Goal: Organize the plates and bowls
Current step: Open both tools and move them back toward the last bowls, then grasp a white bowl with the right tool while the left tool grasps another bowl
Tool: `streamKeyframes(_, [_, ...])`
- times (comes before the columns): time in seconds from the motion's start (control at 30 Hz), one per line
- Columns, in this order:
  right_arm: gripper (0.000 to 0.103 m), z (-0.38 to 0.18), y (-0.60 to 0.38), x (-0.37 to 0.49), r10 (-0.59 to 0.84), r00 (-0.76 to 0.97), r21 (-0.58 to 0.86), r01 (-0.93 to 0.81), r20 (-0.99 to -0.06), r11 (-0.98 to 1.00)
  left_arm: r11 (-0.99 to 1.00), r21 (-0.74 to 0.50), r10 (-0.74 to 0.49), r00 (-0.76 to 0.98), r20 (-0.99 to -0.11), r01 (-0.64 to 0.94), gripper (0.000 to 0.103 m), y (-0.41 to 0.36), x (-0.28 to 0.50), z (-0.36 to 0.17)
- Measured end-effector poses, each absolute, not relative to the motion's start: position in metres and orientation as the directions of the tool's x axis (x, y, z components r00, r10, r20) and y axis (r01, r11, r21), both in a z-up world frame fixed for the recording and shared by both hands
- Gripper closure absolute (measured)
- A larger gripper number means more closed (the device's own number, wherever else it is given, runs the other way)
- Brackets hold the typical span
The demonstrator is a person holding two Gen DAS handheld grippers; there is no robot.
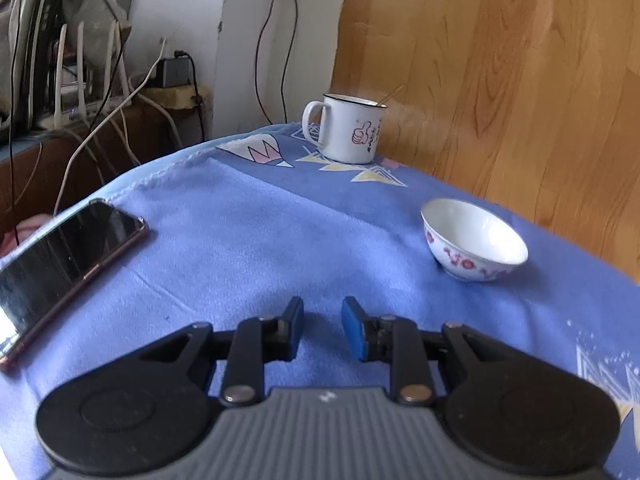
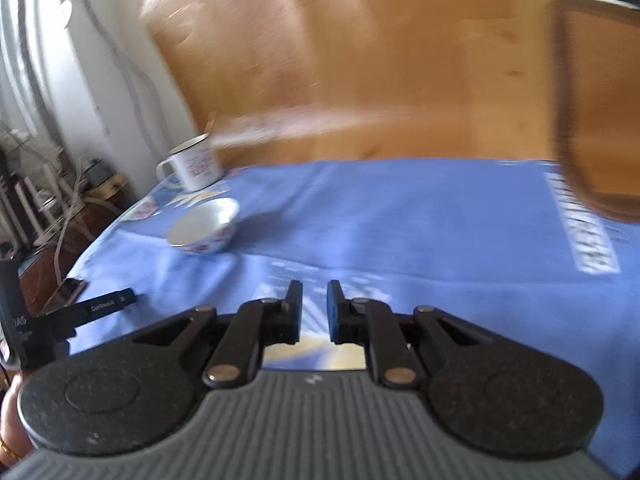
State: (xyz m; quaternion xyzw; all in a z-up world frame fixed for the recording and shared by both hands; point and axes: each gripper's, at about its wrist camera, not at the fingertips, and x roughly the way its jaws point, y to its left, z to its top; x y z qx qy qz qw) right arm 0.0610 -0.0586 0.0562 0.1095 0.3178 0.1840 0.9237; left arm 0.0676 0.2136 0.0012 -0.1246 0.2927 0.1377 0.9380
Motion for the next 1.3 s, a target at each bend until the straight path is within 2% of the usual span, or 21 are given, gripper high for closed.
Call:
streamKeyframes(0.13, [0.079, 0.056, -0.015, 0.1, 0.443, 0.698, 0.327, -0.304, -0.562, 0.895, 0.939, -0.095, 0.217, 0.785, -0.58, -0.331, 0.08, 0.203, 0.069, 0.002])
streamKeyframes(0.33, [0.078, 0.052, 0.024, 0.149, 0.442, 0.667, 0.376, -0.253, -0.6, 0.891, 0.936, -0.11, 0.213, 0.787, -0.579, -0.335, 0.08, 0.206, 0.07, 0.001])
streamKeyframes(0.47, [0.069, 0.046, 0.035, 0.175, 0.465, 0.622, 0.429, -0.22, -0.63, 0.876, 0.934, -0.121, 0.209, 0.789, -0.578, -0.336, 0.08, 0.207, 0.071, 0.0])
streamKeyframes(0.53, [0.069, 0.039, 0.042, 0.188, 0.469, 0.587, 0.447, -0.195, -0.66, 0.873, 0.932, -0.132, 0.204, 0.791, -0.577, -0.337, 0.08, 0.209, 0.071, 0.0])
streamKeyframes(0.57, [0.076, 0.034, 0.045, 0.192, 0.473, 0.562, 0.453, -0.188, -0.679, 0.872, 0.931, -0.138, 0.202, 0.792, -0.576, -0.337, 0.08, 0.21, 0.071, 0.0])
streamKeyframes(0.6, [0.091, 0.031, 0.046, 0.194, 0.483, 0.543, 0.466, -0.182, -0.686, 0.866, 0.93, -0.145, 0.199, 0.794, -0.575, -0.338, 0.08, 0.21, 0.071, 0.0])
streamKeyframes(0.83, [0.093, 0.049, 0.014, 0.156, 0.503, 0.559, 0.461, -0.229, -0.659, 0.858, 0.924, -0.179, 0.182, 0.801, -0.571, -0.338, 0.08, 0.215, 0.071, 0.0])
streamKeyframes(1.03, [0.094, 0.046, -0.068, 0.083, 0.48, 0.559, 0.43, -0.23, -0.676, 0.873, 0.932, -0.169, 0.17, 0.798, -0.578, -0.322, 0.08, 0.212, 0.071, 0.001])
streamKeyframes(1.1, [0.094, 0.043, -0.095, 0.06, 0.468, 0.565, 0.442, -0.193, -0.679, 0.876, 0.936, -0.196, 0.124, 0.796, -0.593, -0.292, 0.081, 0.204, 0.067, 0.005])
streamKeyframes(1.17, [0.094, 0.042, -0.116, 0.04, 0.455, 0.586, 0.454, -0.16, -0.67, 0.876, 0.937, -0.291, -0.012, 0.814, -0.581, -0.194, 0.081, 0.185, 0.058, 0.014])
streamKeyframes(1.3, [0.09, 0.042, -0.138, 0.015, 0.442, 0.633, 0.484, -0.119, -0.636, 0.867, 0.961, -0.277, -0.189, 0.798, -0.572, 0.028, 0.079, 0.117, 0.044, 0.031])
